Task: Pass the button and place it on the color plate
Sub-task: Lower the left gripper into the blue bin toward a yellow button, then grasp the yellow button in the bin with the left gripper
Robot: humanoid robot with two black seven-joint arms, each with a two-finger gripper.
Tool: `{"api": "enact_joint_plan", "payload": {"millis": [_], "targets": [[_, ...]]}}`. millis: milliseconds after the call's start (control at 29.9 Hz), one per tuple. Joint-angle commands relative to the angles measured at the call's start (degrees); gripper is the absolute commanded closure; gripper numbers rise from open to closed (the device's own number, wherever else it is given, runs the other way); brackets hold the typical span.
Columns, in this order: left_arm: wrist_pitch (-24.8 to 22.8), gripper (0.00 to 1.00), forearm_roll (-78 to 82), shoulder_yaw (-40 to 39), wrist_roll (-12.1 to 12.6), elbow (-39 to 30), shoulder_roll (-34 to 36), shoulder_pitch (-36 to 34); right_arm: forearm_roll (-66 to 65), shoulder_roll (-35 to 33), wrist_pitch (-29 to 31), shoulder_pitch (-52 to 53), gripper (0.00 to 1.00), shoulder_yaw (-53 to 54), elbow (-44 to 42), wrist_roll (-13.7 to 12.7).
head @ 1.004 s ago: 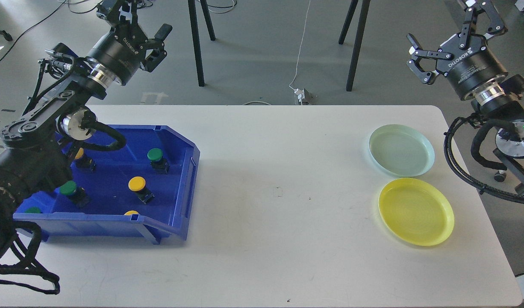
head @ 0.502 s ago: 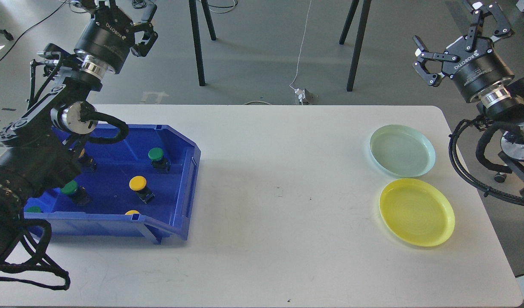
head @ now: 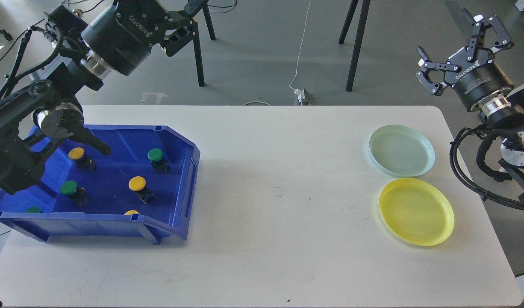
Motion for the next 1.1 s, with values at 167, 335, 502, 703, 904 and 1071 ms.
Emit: {"api": "enact_joint_plan", "payload": {"millis": [167,335,502,703,904,1071], "targets": [[0.8,0.03,35.4,31.7,0.0,-7.3,16.5,-16.2,0.0,1.4,0.0,-0.3,0.01,-0.1,-1.7,0.0],[0.7,0.04,47.7,39.4,0.0,-4.2,17.3,-19.7,0.0,1.2,0.0,-0.2,0.01,-0.2,-2.1,-0.1],[0.4,0.04,56.2,43.6,0.0,-0.1,16.4,-19.6,0.0,0.6,0.0,-0.2,0.01,-0.2,-2.1,-0.1],[0.6,0.04,57.8,46.8,0.0,10.0,10.6,-18.7,0.0,0.5,0.0,-0.6,0.01,-0.2,-2.1,-0.1],[0.7,0.05,58.5,47.3,0.0,15.5,7.3,-16.5,0.0,0.5,0.0,-0.7,0.01,-0.2,-2.1,0.0],[0.9,0.05,58.7,47.3,0.0,19.6,4.9,-14.4,0.0,0.4,0.0,-1.2,0.01,-0.2,-2.2,-0.1]]}}
